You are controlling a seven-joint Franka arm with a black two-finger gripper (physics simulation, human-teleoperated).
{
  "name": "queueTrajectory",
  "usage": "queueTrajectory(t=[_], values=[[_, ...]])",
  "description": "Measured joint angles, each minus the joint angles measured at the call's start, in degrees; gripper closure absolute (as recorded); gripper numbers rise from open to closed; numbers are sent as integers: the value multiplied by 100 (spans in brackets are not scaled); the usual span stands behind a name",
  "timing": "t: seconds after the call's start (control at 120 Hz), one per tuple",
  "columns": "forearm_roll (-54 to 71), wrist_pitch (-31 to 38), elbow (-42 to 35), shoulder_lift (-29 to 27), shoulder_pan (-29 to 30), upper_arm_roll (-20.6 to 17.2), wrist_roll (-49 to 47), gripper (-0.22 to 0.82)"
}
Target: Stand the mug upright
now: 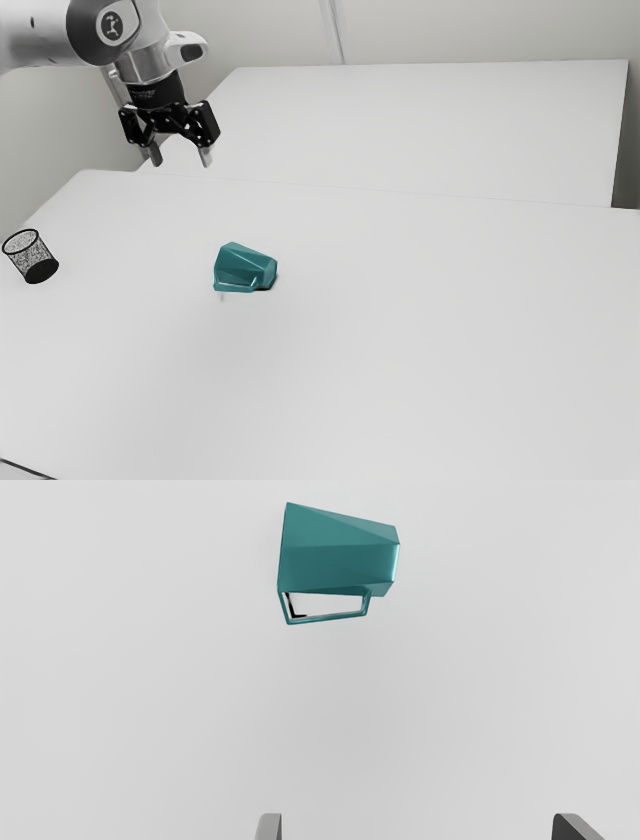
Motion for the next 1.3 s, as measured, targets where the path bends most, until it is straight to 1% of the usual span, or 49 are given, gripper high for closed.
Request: queueTrajectory(t=[0.2, 0.408, 0.642, 0.75, 1.05, 1.3], values=[[-10, 12, 4, 19, 37, -6, -1, 2], [-11, 17, 97, 260, 116, 4, 32, 2], [-166, 30, 186, 466, 487, 16, 188, 2], [-258, 47, 338, 639, 563, 19, 300, 2], [-842, 364, 413, 1070, 1107, 30, 910, 2], [-1734, 667, 328, 1393, 1413, 177, 1664, 2]])
